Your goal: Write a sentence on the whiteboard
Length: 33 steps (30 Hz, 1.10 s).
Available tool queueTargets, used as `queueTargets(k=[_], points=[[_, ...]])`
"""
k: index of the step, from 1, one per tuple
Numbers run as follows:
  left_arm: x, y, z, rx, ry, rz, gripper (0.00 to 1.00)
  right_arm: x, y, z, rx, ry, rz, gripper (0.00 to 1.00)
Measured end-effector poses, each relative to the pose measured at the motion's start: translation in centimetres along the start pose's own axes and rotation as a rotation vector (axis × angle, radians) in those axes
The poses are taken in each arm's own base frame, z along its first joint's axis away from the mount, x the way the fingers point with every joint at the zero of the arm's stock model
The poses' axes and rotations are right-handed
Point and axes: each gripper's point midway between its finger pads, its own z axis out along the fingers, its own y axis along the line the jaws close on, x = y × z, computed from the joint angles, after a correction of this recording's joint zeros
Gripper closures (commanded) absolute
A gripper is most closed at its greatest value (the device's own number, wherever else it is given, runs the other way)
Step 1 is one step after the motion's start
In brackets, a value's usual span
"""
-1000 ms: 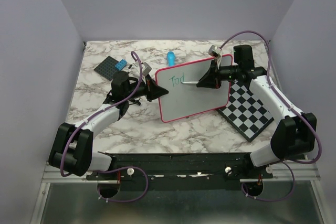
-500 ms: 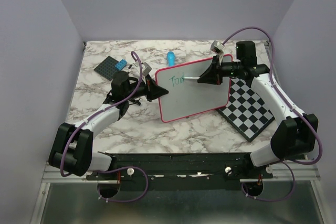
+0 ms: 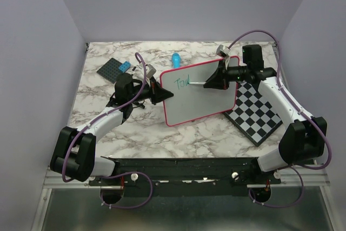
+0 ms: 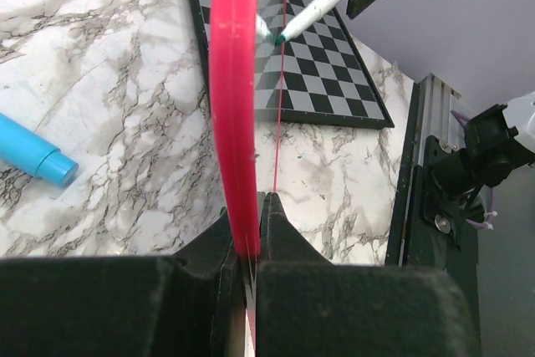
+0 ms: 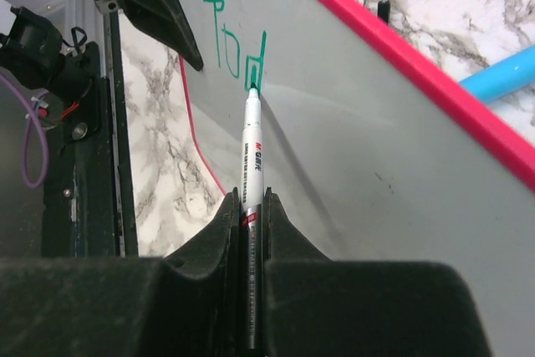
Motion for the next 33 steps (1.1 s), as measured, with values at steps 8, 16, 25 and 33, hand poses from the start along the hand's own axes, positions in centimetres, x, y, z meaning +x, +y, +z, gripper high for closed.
queueTargets(k=[8, 16, 25, 33], points=[[0.0, 0.0, 0.0, 0.000, 0.000, -0.001, 1.00, 1.9, 0.0, -0.2, 0.000, 0.025, 0.038, 0.99], [0.0, 0.0, 0.0, 0.000, 0.000, 0.002, 1.00, 1.7, -0.4, -1.3, 0.029, 0.016, 0.037, 1.00], [0.0, 0.0, 0.0, 0.004, 0.001, 0.013, 1.00, 1.0, 0.4, -1.8, 0.024, 0.008, 0.016, 0.99], [0.0, -0.1, 0.0, 0.007, 0.001, 0.019, 1.00, -0.4, 0.3, -2.0, 0.030, -0.009, -0.020, 1.00]])
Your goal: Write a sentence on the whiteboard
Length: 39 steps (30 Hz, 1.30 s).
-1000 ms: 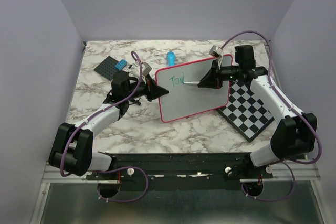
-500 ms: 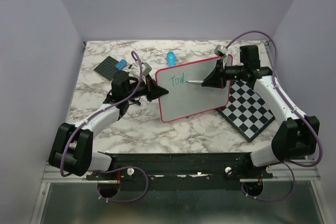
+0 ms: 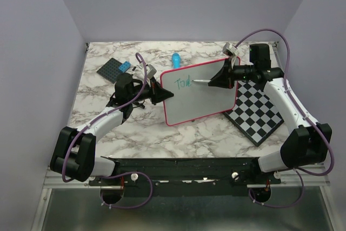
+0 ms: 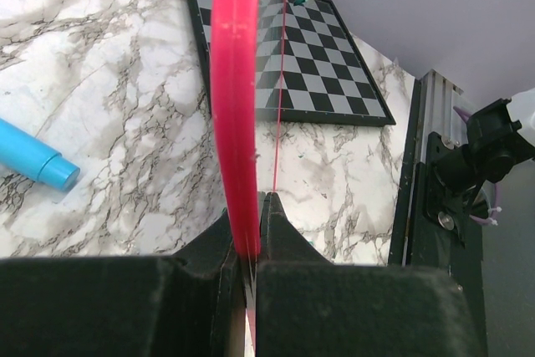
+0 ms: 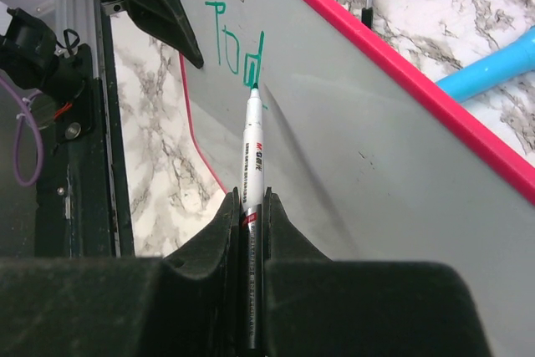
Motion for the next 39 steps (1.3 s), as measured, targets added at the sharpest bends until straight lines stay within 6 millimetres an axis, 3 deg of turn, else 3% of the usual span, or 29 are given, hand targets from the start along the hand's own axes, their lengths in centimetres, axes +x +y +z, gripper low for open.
queueTargets(k=[39], points=[[-0.04, -0.15, 0.14, 0.006, 0.002, 0.018, 1.00, -0.46, -0.23, -0.82, 0.024, -0.013, -0.010, 1.00]])
